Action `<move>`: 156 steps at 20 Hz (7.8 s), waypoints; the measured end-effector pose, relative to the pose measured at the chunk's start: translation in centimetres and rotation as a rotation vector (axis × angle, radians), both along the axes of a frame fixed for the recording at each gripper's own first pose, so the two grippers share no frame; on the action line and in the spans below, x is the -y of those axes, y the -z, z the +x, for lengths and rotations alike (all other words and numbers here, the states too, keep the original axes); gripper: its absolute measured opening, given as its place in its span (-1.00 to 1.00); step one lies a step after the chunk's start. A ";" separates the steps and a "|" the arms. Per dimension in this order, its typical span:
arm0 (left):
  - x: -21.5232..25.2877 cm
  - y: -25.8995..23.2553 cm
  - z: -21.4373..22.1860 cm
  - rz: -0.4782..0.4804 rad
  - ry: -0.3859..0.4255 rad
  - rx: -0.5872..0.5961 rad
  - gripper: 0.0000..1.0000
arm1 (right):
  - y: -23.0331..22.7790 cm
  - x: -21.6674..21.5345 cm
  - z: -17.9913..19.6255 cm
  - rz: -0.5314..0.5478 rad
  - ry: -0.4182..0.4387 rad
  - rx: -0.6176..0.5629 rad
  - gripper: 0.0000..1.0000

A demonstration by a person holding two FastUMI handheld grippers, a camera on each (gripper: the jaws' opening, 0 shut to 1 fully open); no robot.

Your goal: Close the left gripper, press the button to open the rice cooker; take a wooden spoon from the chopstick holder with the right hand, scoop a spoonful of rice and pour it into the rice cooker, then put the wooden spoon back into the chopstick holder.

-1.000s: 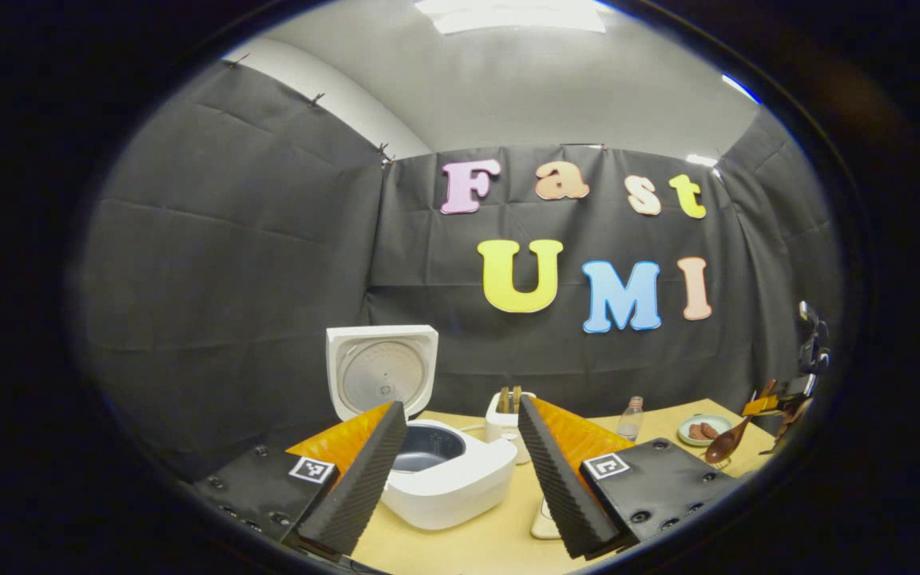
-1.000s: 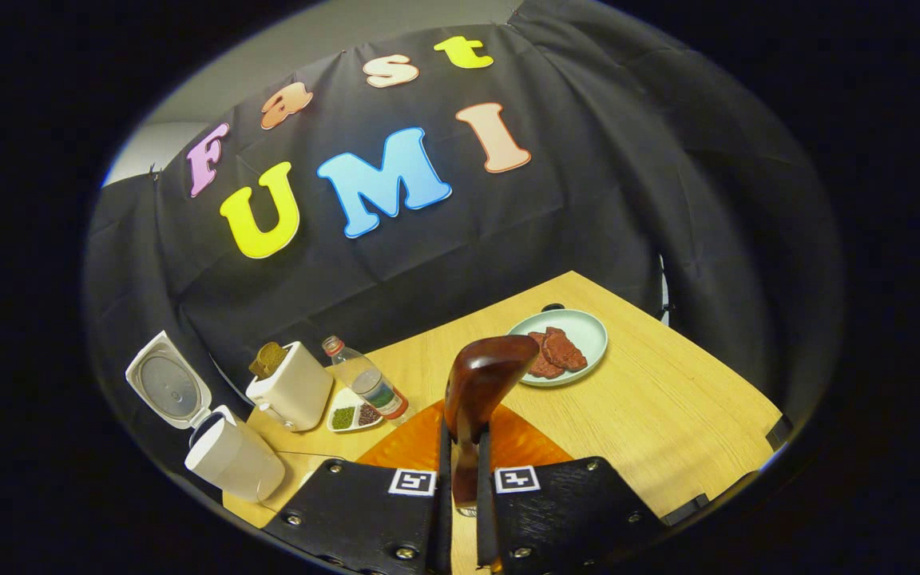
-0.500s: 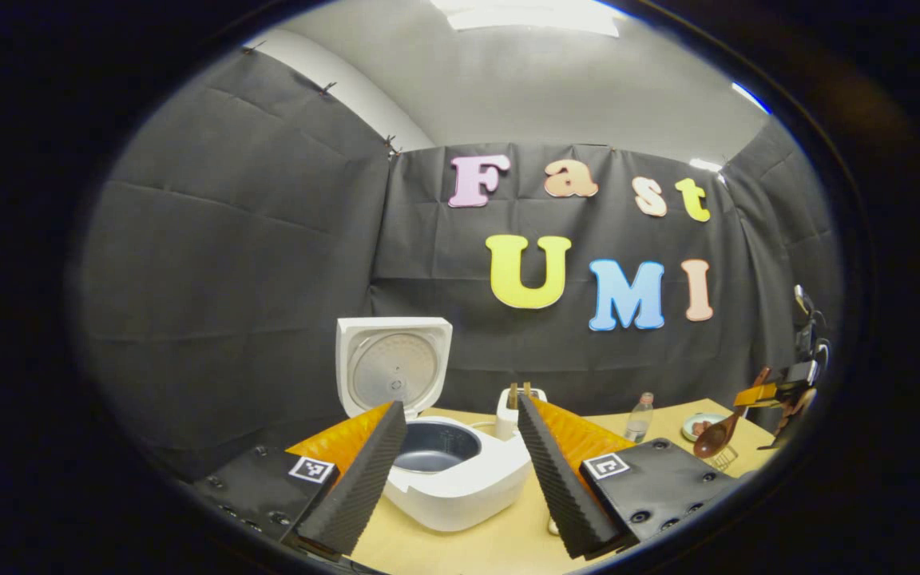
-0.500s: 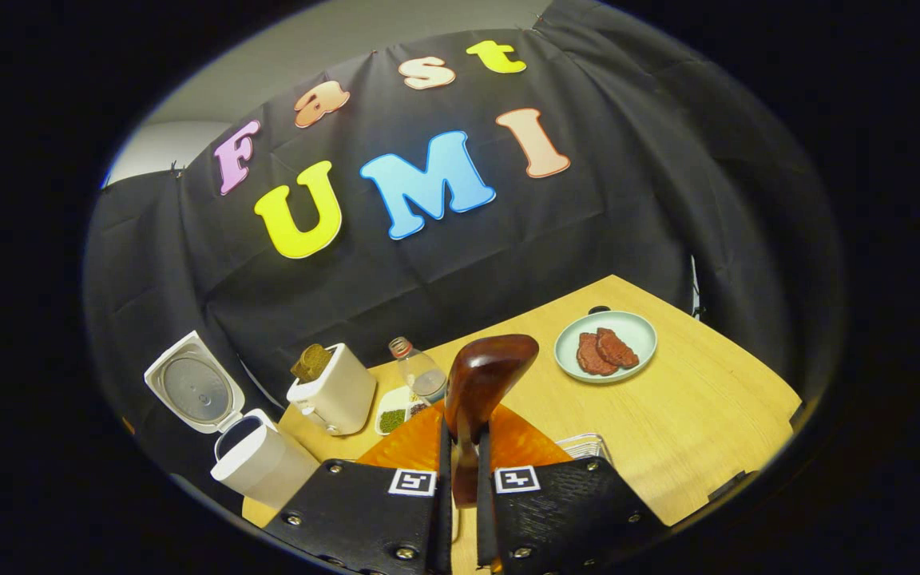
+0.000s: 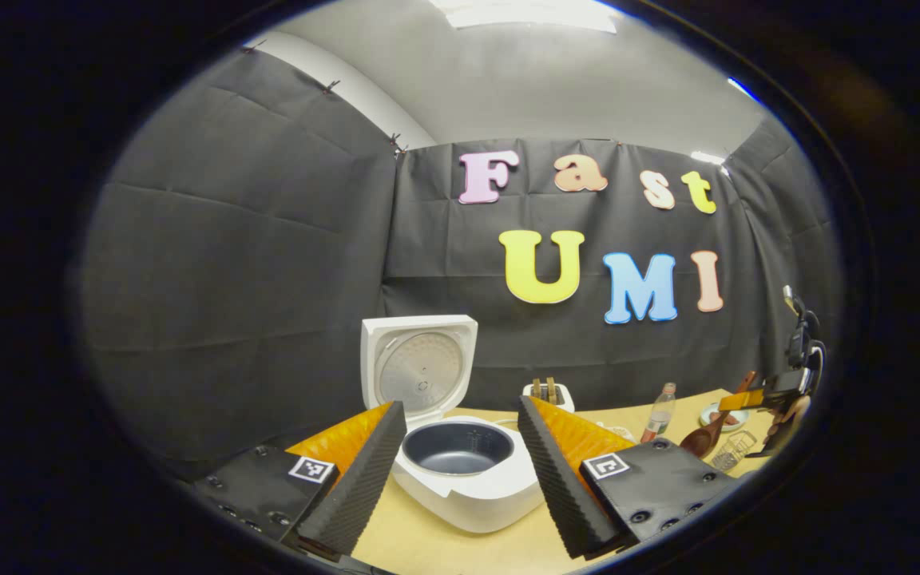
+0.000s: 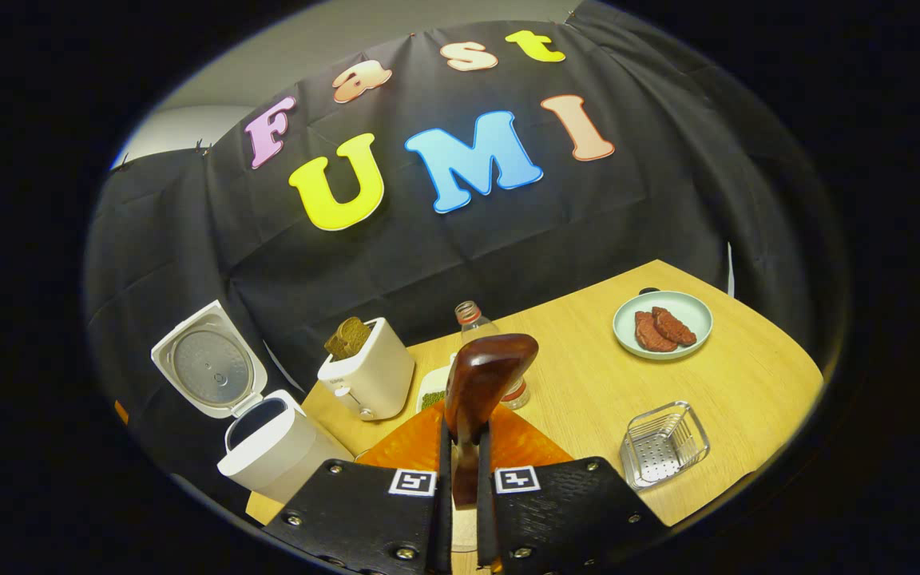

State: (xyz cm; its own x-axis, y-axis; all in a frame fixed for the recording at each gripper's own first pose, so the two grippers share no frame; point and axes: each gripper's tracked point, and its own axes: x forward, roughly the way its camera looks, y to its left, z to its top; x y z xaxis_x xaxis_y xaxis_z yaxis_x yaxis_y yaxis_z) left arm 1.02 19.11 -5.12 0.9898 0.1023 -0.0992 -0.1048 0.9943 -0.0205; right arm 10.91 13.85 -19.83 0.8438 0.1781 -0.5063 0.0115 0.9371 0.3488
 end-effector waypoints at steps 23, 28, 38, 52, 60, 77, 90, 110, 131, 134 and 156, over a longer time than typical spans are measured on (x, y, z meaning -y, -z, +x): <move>-1.5 1.1 -1.1 0.025 -0.029 -0.040 0.97 | 7.8 -7.3 -1.6 0.098 -0.066 -0.119 -0.75; -1.4 0.9 -1.6 0.039 -0.041 -0.032 0.97 | 8.8 -5.1 -1.7 0.379 0.067 -0.228 -0.75; -1.4 0.9 -2.5 0.002 -0.063 -0.023 0.94 | 6.0 -4.0 -0.1 0.709 0.188 -0.262 -0.75; -4.4 1.7 -4.8 -0.042 -0.124 -0.022 0.97 | -4.0 -14.8 2.4 0.875 0.000 -0.223 -0.75; -7.1 2.4 -6.8 -0.042 -0.187 -0.031 0.97 | -7.1 -22.9 4.5 0.846 -0.119 -0.195 -0.75; -11.5 5.0 -10.4 -0.020 -0.314 -0.100 0.99 | -2.9 -37.9 6.3 0.491 -0.389 -0.139 -0.75; -12.1 6.1 -10.6 -0.042 -0.337 -0.124 0.96 | -2.8 -41.9 4.7 -0.028 -0.679 0.171 -0.76; -11.9 4.8 -10.0 -0.030 -0.303 -0.088 0.97 | -6.6 -40.5 3.9 0.028 -0.732 0.256 -0.75; -6.1 -0.4 -7.7 -0.052 -0.089 0.017 0.96 | -14.6 -11.4 6.1 0.222 -0.220 0.232 -0.75; -4.2 -1.4 -6.3 -0.047 -0.062 0.035 0.92 | -14.2 -7.0 6.0 0.194 -0.156 0.239 -0.75; 7.2 -3.5 -3.5 0.014 0.095 0.033 0.94 | -3.8 17.2 1.3 -0.079 0.170 0.104 -0.75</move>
State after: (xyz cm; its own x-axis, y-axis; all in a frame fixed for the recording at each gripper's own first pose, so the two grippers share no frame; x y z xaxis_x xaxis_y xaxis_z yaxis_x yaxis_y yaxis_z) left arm -2.50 11.87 -1.63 0.9978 0.0093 -0.0653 -0.0099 0.9999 -0.0088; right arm 12.23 -3.39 -16.01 0.9066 -0.0083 -0.4219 0.1397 0.9493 0.2816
